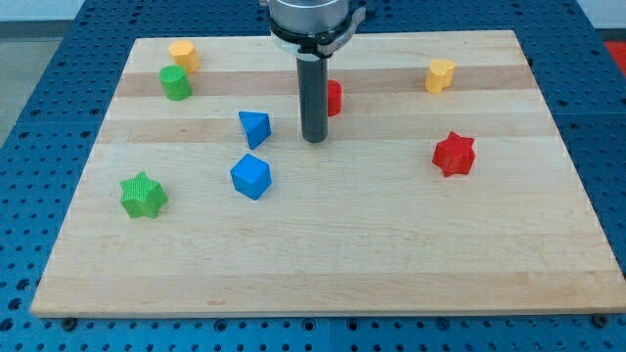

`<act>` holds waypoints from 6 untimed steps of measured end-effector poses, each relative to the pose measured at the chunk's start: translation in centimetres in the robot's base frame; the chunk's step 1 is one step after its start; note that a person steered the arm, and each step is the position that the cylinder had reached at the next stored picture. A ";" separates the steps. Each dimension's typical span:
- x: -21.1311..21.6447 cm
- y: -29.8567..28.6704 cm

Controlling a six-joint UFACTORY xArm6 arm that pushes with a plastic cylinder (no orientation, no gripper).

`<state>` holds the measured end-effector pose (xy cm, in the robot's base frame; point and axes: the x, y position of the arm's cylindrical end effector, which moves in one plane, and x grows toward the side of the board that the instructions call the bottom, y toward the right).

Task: Push the red circle to the top center of the board

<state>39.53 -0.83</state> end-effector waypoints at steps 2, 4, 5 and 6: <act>-2.9 4.2; -2.7 2.0; -2.7 2.0; -2.8 2.0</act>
<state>36.71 1.13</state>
